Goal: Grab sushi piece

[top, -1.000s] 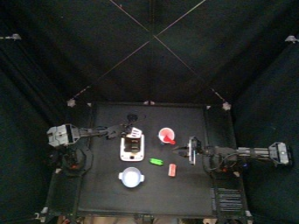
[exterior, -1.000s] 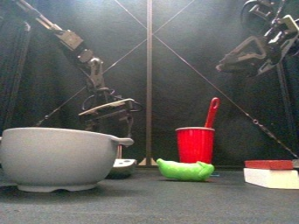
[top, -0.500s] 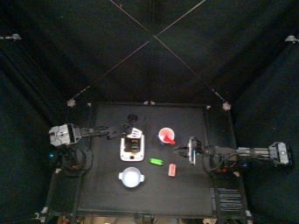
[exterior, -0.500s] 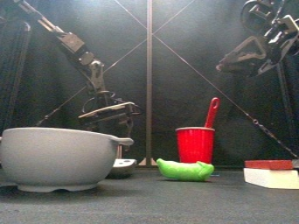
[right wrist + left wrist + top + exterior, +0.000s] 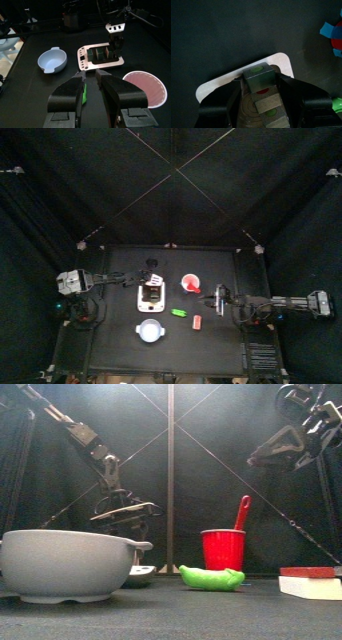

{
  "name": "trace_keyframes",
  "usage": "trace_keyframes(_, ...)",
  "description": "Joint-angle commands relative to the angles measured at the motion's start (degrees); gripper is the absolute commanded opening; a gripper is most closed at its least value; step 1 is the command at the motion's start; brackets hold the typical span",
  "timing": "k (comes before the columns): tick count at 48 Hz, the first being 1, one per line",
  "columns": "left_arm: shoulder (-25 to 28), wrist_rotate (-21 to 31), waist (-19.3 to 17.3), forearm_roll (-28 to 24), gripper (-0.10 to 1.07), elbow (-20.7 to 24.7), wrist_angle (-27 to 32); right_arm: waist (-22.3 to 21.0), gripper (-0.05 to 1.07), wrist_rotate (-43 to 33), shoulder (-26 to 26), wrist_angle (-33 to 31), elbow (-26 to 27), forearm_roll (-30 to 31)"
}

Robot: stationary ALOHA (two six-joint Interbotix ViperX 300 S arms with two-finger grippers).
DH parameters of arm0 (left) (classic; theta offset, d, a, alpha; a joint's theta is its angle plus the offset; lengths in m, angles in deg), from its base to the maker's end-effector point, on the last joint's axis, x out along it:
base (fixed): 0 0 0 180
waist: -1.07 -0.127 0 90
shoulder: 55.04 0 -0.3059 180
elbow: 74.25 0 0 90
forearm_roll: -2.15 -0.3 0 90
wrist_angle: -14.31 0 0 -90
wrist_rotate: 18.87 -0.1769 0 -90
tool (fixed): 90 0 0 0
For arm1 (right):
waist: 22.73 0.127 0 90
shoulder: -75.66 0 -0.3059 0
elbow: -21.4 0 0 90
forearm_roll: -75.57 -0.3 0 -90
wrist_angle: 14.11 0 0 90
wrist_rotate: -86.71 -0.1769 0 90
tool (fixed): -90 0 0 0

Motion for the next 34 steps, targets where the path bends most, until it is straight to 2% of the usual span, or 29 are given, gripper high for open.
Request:
trace_keyframes(1,-0.44,0.0,-0.26,0.09,0.72,0.79,0.18,0.0,0.66,0.09,-0.18,0.44,0.44,0.0)
trace_keyframes(6,-0.97,0.0,0.0,0.09,0.68,0.62,0.0,-0.09,0.66,0.09,-0.18,0.44,0.44,0.0)
trace_keyframes(20,-4.39,-0.18,0.53,-1.93,0.68,0.09,-0.53,-0.09,0.66,0.09,-0.18,0.44,0.44,0.0)
trace_keyframes(34,-4.83,-0.26,0.53,-2.37,0.67,-0.18,-0.53,-0.09,0.66,0.09,-0.18,0.44,0.35,0.0)
